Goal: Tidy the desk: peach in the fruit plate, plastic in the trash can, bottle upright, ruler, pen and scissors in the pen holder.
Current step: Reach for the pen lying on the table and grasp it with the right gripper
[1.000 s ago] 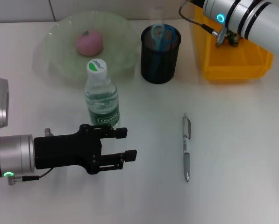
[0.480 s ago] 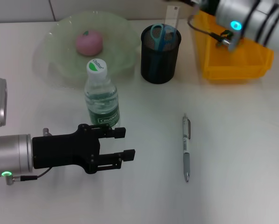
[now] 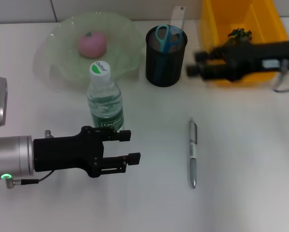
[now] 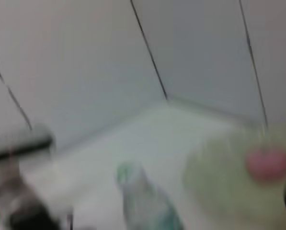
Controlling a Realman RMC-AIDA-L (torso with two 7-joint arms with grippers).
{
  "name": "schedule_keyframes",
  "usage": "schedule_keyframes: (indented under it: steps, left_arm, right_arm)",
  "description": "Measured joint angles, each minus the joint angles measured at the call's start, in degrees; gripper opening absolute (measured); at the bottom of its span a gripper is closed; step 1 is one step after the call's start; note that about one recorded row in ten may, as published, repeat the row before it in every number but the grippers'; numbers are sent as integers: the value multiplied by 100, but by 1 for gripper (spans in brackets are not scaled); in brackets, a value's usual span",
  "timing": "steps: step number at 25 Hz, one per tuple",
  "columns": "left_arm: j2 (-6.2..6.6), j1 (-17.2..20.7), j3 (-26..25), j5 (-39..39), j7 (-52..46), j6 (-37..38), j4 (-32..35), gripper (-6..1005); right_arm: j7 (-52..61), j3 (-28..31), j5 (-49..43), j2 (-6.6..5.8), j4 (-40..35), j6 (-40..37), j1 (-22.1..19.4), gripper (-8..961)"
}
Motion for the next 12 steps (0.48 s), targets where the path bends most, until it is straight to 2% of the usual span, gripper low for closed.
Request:
schedule_keyframes:
  steps: [1,2,3,5,6,7,9,10,11,12]
  left_arm:
    - [0,0,0,0,0,0,0,664]
    - [3,-3,0,0,-29,0,15,664]
    - [3,-10,5,0,-61,0,35,664]
    - [7,-13,17,0,-163,-8,85,664]
    - [7,-13,17,0,-163,-8,85,664]
    - [8,-13,20,0,-190,-11,95,664]
    - [7,-5,26,0,-207,-6,109,664]
    - [7,15,30,0,-210,-10,115,664]
    - [7,15,30,0,-210,-10,115,664]
    - [7,23,32,0,-213,-13,114,664]
  right_arm:
    - [0,0,0,0,0,0,0,573]
    - [659,137,-720,36,-481,-451,76,573]
    - [659,137,-720,36,-481,-451,76,573]
    - [1481,139,-1502,95,-1093,-883,300,573]
    - [1481,139,-1502,95,-1093,-883,300,573]
    - [2042,116,-2031,144,-1383,-1155,517,572]
    - [2342,84,-2314,171,-1488,-1295,662,572]
    - [2874,-103,-2842,203,-1590,-1534,972,572]
    - [2874,-103,-2842,203,-1590,-1534,972,572]
    - [3349,-450,-3248,207,-1578,-1675,1247,572]
